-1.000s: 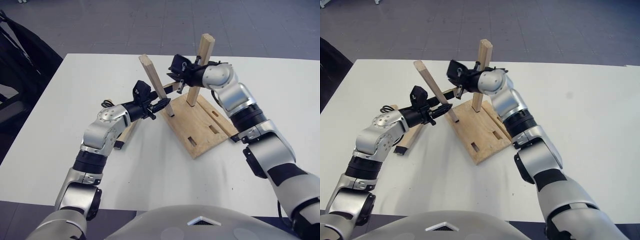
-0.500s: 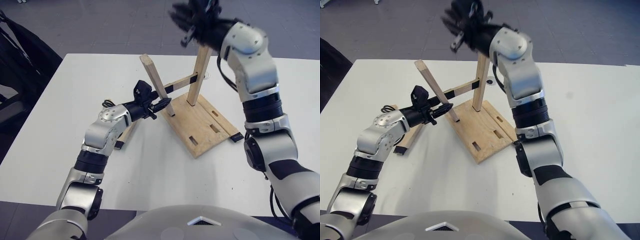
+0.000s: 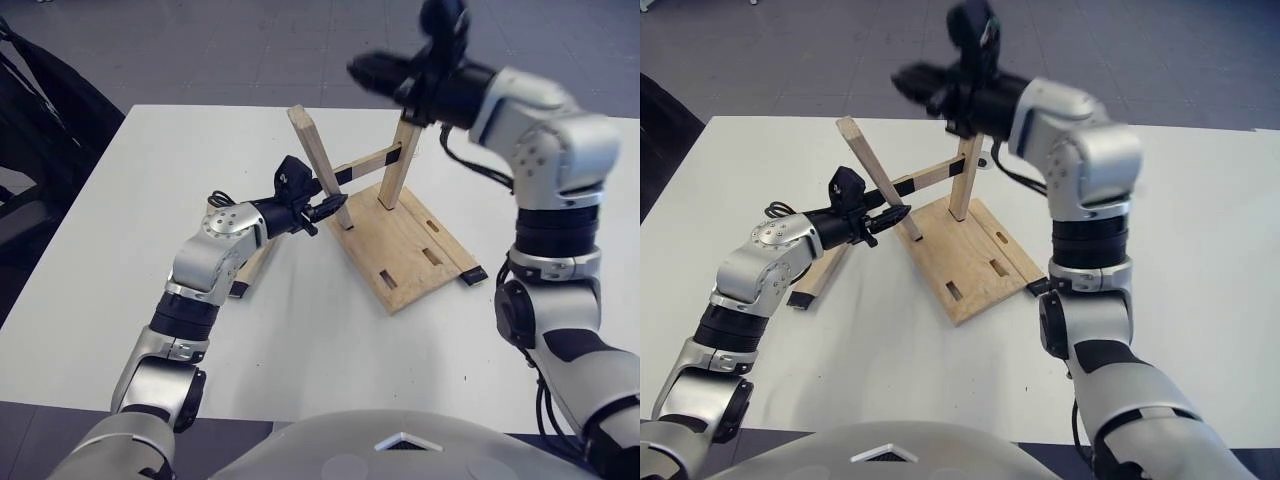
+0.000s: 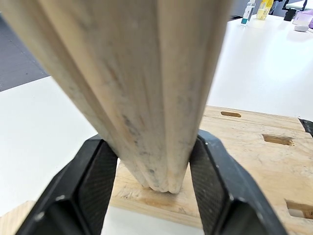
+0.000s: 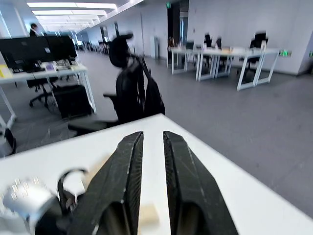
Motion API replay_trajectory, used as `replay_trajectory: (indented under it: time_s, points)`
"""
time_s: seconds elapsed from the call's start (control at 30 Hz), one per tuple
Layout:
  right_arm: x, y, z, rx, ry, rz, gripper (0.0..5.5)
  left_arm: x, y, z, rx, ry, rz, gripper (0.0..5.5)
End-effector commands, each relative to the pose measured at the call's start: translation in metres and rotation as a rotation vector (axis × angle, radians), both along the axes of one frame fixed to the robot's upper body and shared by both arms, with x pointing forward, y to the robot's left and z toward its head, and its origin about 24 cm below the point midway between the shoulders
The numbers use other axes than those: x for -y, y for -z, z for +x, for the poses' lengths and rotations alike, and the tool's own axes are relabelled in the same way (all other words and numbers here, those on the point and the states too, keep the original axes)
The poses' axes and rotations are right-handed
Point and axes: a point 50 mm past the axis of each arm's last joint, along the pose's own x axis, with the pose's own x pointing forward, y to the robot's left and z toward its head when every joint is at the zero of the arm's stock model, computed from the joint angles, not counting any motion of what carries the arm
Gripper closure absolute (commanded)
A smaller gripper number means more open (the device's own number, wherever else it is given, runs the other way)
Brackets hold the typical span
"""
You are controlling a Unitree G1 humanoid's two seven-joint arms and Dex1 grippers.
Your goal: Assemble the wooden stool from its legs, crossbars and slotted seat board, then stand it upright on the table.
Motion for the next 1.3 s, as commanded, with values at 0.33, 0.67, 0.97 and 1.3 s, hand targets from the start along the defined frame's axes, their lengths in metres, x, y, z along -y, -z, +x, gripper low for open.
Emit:
replay_trajectory:
  time_s: [0.33,0.67,0.97,1.3]
  points:
    - [0.15,0.133,0.067,0.132,0.669,-1.023,5.4,-0.035,0.056,-0.026,-0.227,0.02,0.275,3.4]
    - [0.03,0.154,0.061,0.971,0.12,-1.336,5.4,-0.031,0.054,-0.026,-0.221,0.067,0.272,3.4]
    - [-0.004,0.136,-0.002,1.473,-0.18,-0.851,5.4,-0.04,0.056,-0.025,-0.227,0.079,0.292,3.4]
    - [0.075,0.183,0.001,0.786,-0.057,-1.13,5.4,-0.042,0.034,0.014,-0.13,0.119,0.329,3.4]
